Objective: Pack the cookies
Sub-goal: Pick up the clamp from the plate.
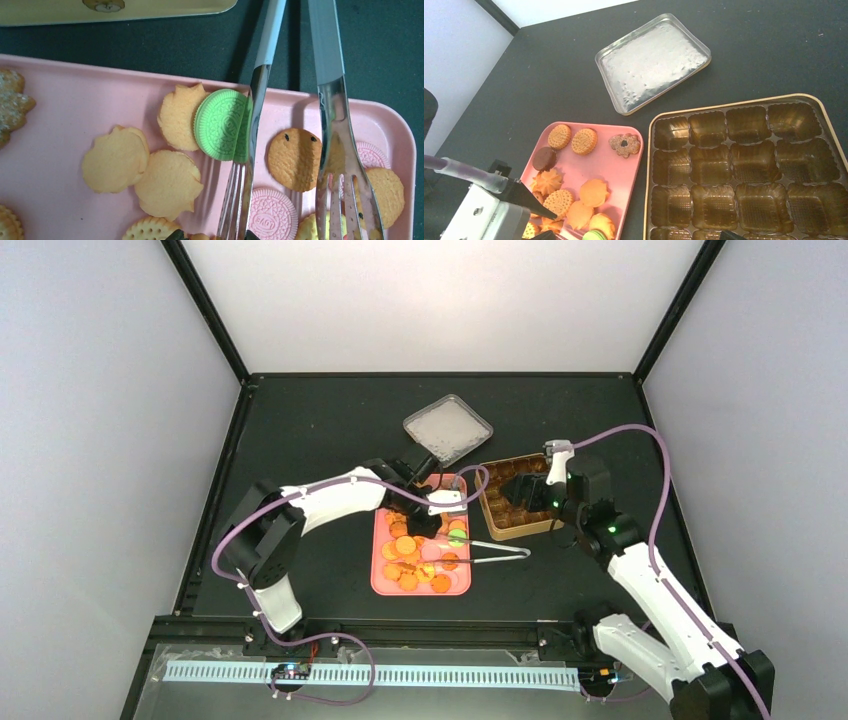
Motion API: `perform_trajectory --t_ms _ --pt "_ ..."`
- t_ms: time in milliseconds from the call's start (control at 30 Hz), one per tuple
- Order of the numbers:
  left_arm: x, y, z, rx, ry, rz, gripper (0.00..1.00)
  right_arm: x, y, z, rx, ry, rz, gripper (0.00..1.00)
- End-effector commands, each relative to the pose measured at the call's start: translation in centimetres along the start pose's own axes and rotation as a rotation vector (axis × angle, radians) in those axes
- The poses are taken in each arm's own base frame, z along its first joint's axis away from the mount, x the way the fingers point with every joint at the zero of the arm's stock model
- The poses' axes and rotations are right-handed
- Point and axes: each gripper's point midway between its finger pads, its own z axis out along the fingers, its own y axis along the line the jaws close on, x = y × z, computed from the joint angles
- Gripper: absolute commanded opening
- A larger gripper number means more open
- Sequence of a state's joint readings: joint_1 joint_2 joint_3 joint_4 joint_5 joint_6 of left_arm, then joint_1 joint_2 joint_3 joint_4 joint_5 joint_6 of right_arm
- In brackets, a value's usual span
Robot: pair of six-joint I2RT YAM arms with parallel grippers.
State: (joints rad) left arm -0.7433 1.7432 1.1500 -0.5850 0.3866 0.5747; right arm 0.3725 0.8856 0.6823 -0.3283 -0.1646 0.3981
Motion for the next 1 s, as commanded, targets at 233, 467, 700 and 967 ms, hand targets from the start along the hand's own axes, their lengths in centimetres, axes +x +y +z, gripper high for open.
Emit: perform_trajectory --t_ms 233,467,700,967 --pt "0.9 -0.8 1.0 -0.025 0.03 0.021 0.35 -0.3 0.3 -1.0 0.011 -0.011 -0.008 0.85" --pt "0.3 -1.1 0.8 -0.017 0.007 0.036 0.11 -0.4 0.8 -1.0 0.0 -0.013 -0.008 0.77" --pt "-0.3 -2.2 0.7 0.016 -0.014 0.051 0.05 -0.4 1.0 -1.1 -0.009 -0.012 -0.017 0.67" --pt "-0.7 -2.0 0.1 -0.013 -0.018 0.043 0.01 -0.9 1.6 -1.7 -0.03 -0.022 -0.03 0.64"
